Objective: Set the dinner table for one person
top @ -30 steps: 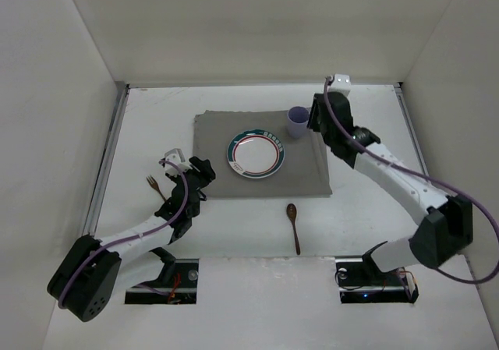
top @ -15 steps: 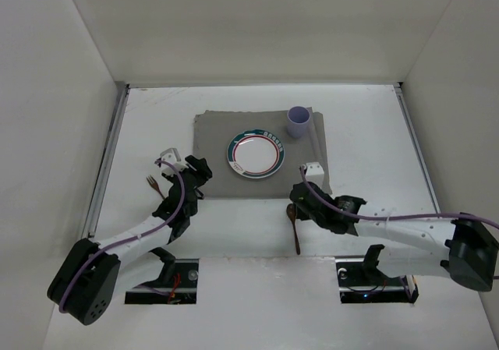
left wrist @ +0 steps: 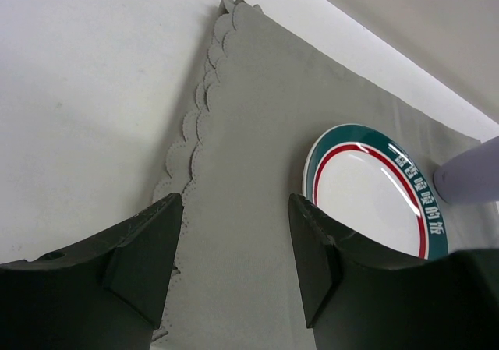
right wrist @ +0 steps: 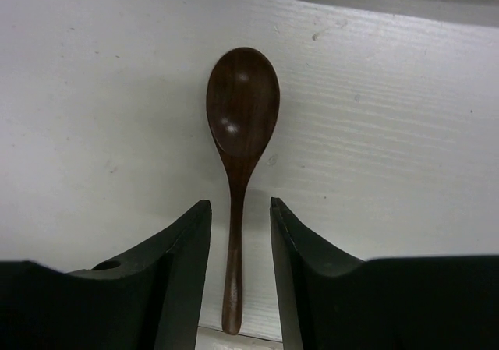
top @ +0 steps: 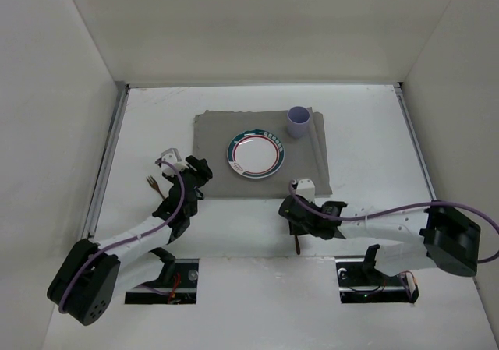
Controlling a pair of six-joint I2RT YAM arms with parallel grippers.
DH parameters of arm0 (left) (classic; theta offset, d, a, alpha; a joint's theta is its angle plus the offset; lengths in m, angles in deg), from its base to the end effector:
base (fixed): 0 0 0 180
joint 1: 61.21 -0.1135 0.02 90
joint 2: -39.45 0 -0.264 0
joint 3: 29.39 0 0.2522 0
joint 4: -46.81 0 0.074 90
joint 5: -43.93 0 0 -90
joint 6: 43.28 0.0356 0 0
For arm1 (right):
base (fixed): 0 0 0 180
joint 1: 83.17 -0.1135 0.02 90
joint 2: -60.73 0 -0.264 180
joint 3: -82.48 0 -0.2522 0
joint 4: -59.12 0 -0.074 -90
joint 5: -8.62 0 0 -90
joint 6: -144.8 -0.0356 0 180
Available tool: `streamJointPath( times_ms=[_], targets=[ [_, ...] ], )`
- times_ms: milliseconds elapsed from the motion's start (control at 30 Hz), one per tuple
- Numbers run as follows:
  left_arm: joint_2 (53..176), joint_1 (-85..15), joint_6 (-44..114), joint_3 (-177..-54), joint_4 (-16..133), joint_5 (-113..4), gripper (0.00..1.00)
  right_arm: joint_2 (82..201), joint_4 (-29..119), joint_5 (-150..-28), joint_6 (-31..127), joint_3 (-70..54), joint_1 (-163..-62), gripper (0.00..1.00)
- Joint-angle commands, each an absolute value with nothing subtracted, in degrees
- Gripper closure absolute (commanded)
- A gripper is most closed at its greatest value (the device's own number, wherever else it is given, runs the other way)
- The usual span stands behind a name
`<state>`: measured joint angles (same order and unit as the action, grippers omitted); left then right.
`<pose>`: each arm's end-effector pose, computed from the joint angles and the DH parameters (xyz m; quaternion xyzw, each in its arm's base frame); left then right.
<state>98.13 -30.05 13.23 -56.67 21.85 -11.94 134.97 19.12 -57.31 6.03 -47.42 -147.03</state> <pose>0.1822 -0.0868 0.1960 -0.2100 0.7088 -0.1557 0.6552 0.1121 0.1955 0.1686 -0.0789 0.9511 0.0694 0.2905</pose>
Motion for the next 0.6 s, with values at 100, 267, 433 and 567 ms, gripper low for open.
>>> streamJointPath(
  times_ms=[100,267,433,567],
  targets=[
    [97.72,-29.79,12.71,-56.6,20.49,-11.88,0.46,136.14,16.53,-58.44,2.86,-47.19,-148.96,0.62],
    [97.81,-29.96,12.62,-56.6,20.49,-11.88,0.46,137.99,17.14,-58.27,3.03,-46.23,-149.83,0.69],
    [97.64,-29.44,12.8,-56.69,20.49,-11.62,0.46,137.38,16.89,-55.9,4.43,-43.95,-149.84,0.89],
    [98.51,-30.06,12.53,-56.78,20.49,-11.88,0.46,134.48,15.74,-54.05,10.31,-38.33,-145.37,0.9]
  ],
)
